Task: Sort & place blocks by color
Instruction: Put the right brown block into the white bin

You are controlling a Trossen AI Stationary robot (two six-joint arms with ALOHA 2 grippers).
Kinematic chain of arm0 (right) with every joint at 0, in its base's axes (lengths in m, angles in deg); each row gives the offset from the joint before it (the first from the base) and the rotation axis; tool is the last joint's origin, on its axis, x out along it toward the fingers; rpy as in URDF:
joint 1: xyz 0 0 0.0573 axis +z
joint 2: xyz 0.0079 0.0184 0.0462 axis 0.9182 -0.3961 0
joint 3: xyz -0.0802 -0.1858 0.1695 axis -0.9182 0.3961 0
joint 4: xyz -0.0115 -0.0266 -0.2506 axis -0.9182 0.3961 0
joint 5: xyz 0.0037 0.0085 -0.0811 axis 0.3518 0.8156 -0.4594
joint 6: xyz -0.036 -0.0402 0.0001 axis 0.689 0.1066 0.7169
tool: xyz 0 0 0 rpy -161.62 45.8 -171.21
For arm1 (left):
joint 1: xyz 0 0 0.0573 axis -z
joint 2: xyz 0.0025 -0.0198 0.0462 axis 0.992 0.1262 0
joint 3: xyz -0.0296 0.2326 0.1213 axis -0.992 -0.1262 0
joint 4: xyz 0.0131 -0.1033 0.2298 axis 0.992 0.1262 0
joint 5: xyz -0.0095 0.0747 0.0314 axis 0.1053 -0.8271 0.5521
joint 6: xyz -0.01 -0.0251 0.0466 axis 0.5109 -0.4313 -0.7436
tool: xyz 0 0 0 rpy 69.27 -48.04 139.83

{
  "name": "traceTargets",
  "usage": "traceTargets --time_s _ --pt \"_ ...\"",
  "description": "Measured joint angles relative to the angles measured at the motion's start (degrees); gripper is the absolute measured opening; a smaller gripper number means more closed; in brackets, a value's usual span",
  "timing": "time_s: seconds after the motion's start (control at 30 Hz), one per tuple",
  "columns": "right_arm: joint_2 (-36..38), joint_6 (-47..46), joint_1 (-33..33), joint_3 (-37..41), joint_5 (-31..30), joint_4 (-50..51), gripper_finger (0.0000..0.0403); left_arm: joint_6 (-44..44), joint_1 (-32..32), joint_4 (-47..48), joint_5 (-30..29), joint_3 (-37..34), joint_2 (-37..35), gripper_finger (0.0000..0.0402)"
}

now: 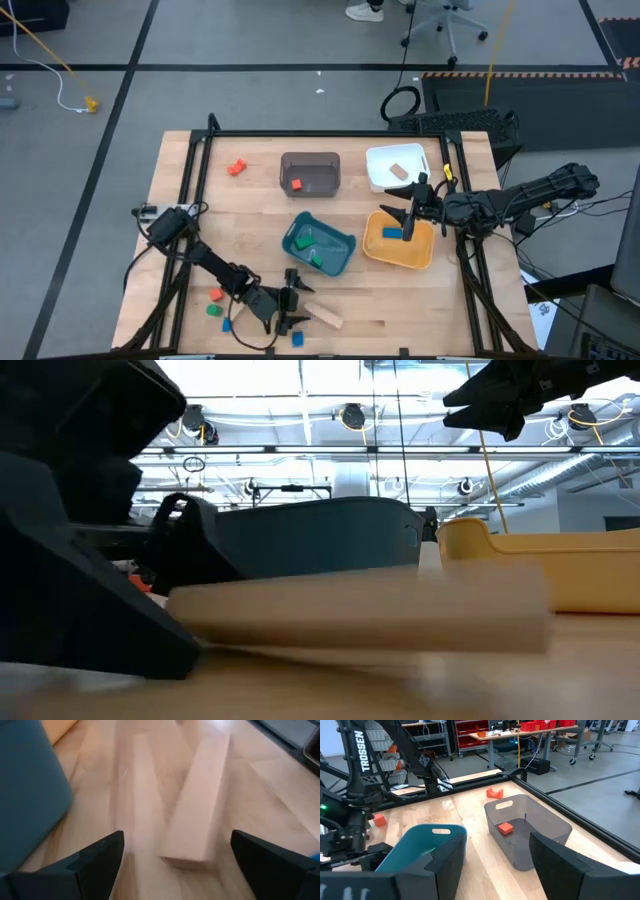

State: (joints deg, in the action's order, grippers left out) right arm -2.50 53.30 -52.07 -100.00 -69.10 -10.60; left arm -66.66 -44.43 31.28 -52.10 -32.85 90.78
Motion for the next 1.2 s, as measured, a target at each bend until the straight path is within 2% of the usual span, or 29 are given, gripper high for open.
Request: traceTargets --time_s 0.3,0.57,0.9,1.03,1.2 --pt "0.0 0.0 0.0 0.0 0.0 0.0 0.0215 -0.3 0.6 -0.1 -0.5 0.0 0.0 0.0367" --pt "0.0 0.0 0.0 0.0 0.0 0.0 0.0215 6.8 0.3 -0.2 1.9 0.0 0.0 0.0367" --pt "0.0 0.0 0.0 0.0 0.0 0.0 0.0215 5.6 -0.2 0.0 4.0 0.0 -0.1 0.0358" --pt "0.0 0.0 0.0 0.0 0.0 0.0 0.0215 6.7 -0.4 -0.1 4.0 0.0 -0.1 0.0305" --pt "0.0 0.0 0.0 0.0 0.0 0.0 0.0215 9.0 -0.8 -0.1 4.0 0.0 -0.1 0.0181"
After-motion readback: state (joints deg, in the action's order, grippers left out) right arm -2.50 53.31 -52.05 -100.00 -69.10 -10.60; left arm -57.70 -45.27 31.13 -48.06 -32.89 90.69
